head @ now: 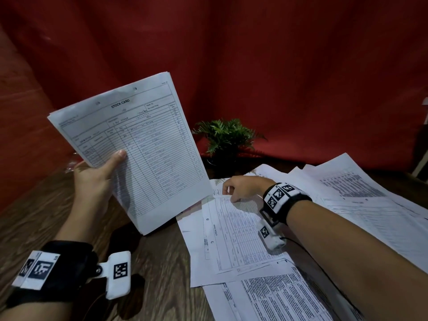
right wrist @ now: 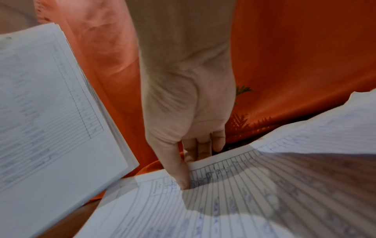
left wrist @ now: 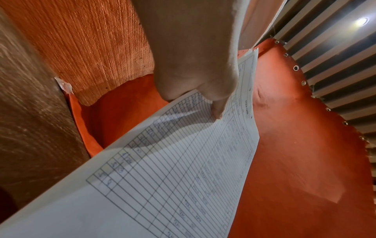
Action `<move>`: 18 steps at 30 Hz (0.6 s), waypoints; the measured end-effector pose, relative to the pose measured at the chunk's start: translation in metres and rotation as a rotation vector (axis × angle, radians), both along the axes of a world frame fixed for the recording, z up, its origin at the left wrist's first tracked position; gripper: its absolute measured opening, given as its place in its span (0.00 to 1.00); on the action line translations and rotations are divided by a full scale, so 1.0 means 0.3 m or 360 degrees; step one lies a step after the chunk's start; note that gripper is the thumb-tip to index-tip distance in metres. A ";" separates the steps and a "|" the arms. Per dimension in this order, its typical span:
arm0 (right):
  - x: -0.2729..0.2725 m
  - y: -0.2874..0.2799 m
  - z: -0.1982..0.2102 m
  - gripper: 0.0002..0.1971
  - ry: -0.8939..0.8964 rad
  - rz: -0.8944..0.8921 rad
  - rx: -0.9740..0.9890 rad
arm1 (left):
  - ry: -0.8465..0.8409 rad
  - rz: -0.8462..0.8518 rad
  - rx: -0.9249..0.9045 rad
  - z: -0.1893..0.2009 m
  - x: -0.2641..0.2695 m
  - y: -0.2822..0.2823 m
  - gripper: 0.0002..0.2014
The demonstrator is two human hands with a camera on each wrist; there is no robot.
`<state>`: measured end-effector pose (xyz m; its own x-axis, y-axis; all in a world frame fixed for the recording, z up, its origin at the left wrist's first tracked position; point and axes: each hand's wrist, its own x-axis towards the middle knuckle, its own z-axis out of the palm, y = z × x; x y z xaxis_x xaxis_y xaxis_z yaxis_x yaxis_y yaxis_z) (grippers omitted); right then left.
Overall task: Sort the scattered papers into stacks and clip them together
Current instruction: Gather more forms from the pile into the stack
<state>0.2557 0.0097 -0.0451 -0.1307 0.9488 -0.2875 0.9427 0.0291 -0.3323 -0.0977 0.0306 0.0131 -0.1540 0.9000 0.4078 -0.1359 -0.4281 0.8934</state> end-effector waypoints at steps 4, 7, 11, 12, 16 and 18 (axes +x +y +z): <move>0.024 -0.036 0.084 0.09 0.0091 0.0094 0.0173 | -0.0039 0.0137 -0.0038 0.013 0.001 0.003 0.23; 0.070 -0.107 0.209 0.04 0.0435 0.0052 0.0437 | -0.0078 0.0226 -0.0068 0.030 0.012 -0.005 0.23; 0.122 -0.217 0.392 0.03 0.0948 -0.0187 0.1012 | -0.0166 0.0227 -0.0080 0.061 0.067 -0.028 0.22; 0.129 -0.238 0.430 0.05 0.1101 -0.0242 0.1178 | -0.0182 0.0201 -0.0079 0.070 0.089 -0.035 0.22; 0.137 -0.303 0.560 0.08 0.1487 -0.0398 0.1605 | -0.0147 0.0077 -0.0074 0.097 0.175 -0.063 0.22; 0.134 -0.323 0.594 0.07 0.1601 -0.0439 0.1631 | -0.0090 -0.0007 -0.0031 0.107 0.216 -0.075 0.20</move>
